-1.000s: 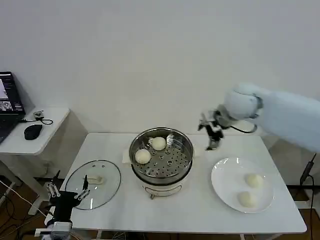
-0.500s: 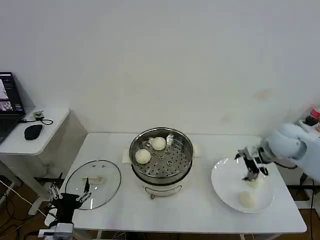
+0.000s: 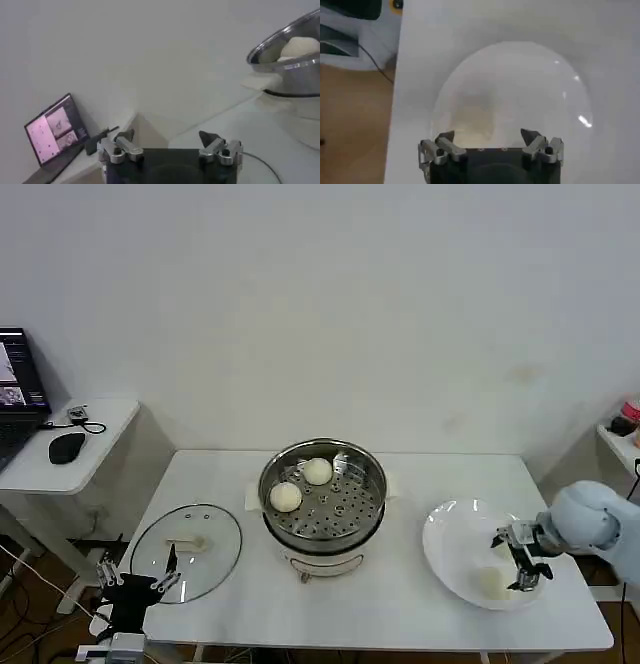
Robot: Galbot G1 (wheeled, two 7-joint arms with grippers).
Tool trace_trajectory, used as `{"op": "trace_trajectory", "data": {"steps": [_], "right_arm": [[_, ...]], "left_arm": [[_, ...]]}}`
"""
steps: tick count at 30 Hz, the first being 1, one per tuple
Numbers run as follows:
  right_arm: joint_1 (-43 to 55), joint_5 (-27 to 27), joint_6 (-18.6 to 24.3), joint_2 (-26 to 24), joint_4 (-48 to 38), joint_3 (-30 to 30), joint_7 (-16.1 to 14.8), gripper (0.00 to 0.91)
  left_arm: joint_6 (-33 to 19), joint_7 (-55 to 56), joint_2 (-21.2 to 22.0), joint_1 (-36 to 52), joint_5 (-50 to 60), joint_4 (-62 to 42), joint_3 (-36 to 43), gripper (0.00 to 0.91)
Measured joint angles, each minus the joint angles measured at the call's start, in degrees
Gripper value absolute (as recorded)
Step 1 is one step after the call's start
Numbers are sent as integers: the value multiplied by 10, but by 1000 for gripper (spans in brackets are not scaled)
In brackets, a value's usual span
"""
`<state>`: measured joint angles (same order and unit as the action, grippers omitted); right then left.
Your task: Take steamed baozi put them in steamer then cover it.
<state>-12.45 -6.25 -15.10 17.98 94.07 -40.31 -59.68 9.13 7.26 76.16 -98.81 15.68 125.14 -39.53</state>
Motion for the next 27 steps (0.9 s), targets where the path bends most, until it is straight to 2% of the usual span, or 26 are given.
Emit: {"op": "trace_trajectory", "data": {"steps": [12,19,20,27], "right_arm": [[-48,-24,2,24,-29,29,4,887],[-54,-25,-5,35,-39,30,4,695],[-54,-25,-6,35,-40,30,4,645],[-54,-25,-12,38,-42,29,2,615]], "left_arm": [[1,0,1,1,3,-3,-1,907],[2,0,1,4,3,-5,-1,907],[2,0,1,4,3,-5,-1,907],[2,0,2,6,3,-5,-1,907]]}}
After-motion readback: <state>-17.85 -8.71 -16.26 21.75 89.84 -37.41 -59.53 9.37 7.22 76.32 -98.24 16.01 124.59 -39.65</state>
